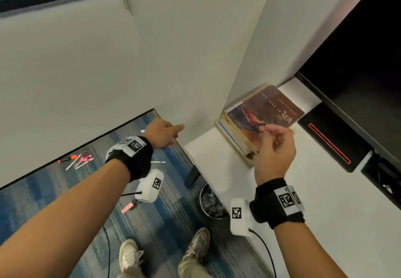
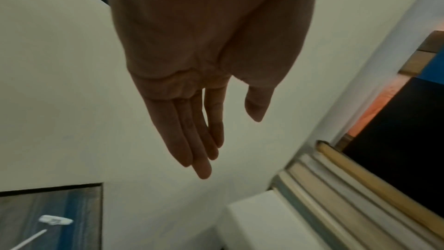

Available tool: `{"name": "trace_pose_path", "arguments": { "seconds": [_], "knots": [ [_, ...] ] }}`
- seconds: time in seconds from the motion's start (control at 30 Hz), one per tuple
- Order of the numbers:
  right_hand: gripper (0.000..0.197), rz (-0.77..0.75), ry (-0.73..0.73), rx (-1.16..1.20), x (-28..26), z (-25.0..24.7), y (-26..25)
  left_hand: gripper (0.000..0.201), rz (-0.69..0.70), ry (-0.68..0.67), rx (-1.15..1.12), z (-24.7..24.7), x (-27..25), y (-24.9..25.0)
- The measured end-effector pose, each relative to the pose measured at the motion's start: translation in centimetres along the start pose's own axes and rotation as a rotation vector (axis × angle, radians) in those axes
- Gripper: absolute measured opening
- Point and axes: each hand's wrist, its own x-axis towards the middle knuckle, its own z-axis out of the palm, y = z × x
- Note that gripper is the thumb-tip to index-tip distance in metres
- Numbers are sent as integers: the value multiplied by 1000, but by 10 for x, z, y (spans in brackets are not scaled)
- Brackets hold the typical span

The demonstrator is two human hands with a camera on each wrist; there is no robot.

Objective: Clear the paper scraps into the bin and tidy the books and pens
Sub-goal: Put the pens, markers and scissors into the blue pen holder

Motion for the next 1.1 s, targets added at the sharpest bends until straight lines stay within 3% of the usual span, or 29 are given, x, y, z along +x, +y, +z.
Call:
{"name": "trace_pose_path", "arguments": {
  "seconds": [0.1,0.27,0.37,0.57,0.73,0.93,1.1],
  "knots": [
    [28,-81,-286,-84,-39,38,2,38,-51,22,-8,-42,-13,-48],
    [17,-100,-647,-272,-119,112,14,32,-80,71,104,-111,-46,-134],
    [17,-76,-864,-382,-167,159,25,39,-114,58,154,-150,-62,-192],
    [23,-15,-1326,-700,-233,249,106,36,-229,8,382,-192,-66,-325],
    [2,-11,-1524,-1110,-251,301,213,35,-310,-61,527,-191,-18,-425],
    [11,-127,-1601,-1288,-268,355,423,35,-283,-25,633,-126,105,-565],
    [22,-254,-1602,-1447,-280,392,588,29,-197,-115,720,-48,214,-672]
  ]
}}
